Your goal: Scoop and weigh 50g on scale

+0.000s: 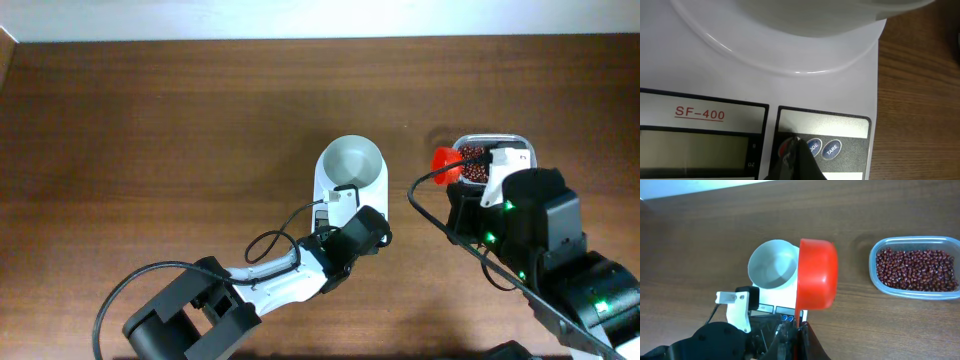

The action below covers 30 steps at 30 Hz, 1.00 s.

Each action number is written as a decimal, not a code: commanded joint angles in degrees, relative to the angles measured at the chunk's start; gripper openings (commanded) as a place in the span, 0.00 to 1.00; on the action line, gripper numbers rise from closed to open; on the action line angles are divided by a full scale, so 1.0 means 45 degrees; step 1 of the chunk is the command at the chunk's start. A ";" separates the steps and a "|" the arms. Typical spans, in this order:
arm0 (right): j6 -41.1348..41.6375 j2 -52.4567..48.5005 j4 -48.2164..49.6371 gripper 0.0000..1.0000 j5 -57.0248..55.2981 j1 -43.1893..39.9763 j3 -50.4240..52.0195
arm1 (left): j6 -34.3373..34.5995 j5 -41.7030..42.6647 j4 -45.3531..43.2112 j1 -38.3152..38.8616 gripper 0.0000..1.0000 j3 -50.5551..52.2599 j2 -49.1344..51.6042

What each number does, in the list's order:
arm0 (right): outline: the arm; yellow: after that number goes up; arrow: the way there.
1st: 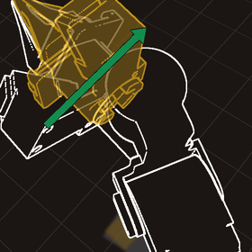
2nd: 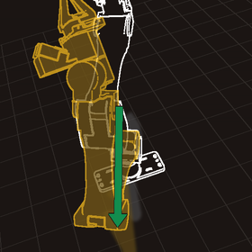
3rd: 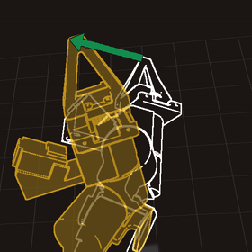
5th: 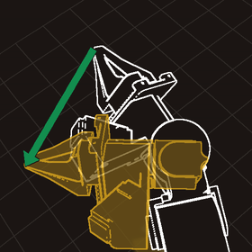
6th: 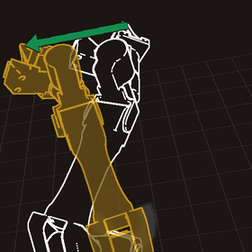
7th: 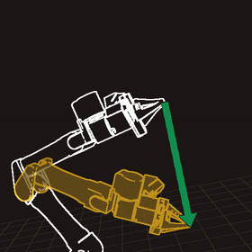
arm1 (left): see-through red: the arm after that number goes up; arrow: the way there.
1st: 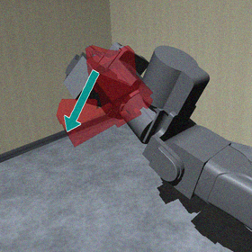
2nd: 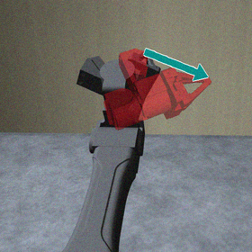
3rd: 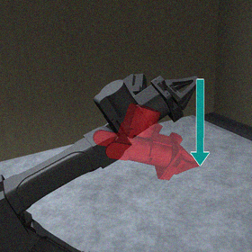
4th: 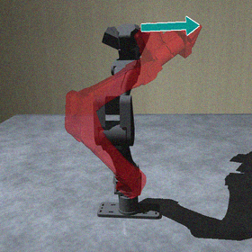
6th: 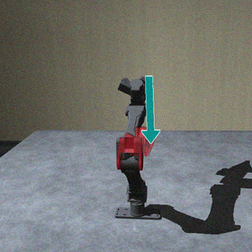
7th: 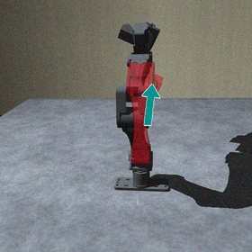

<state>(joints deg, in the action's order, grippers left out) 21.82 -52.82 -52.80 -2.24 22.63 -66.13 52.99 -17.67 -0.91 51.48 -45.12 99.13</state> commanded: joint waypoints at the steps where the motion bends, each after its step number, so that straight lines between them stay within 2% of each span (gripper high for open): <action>1: -0.0141 -0.0015 0.0053 0.04 0.0024 -0.0049 -0.0228 | 0.0068 -0.0699 0.0010 0.0024 0.00 -0.0005 0.0282; 20: -0.0141 -0.0015 0.0578 0.04 0.0019 -0.0049 -0.0228 | 0.0087 -0.0005 0.0019 0.0005 0.00 -0.0005 0.0520; 22: -0.0146 -0.0015 0.0646 0.04 0.0019 -0.0049 -0.0228 | 0.0947 0.0029 0.0500 0.0005 0.00 -0.0005 0.0525; 30: -0.0141 -0.0015 0.0704 0.04 0.0019 -0.0049 -0.0228 | 0.1219 0.0646 0.0287 0.0005 0.00 -0.0005 0.0729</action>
<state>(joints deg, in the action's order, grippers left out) 21.80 -52.95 -50.06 -2.26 22.63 -66.13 56.88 -19.07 -0.32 51.35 -45.71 99.88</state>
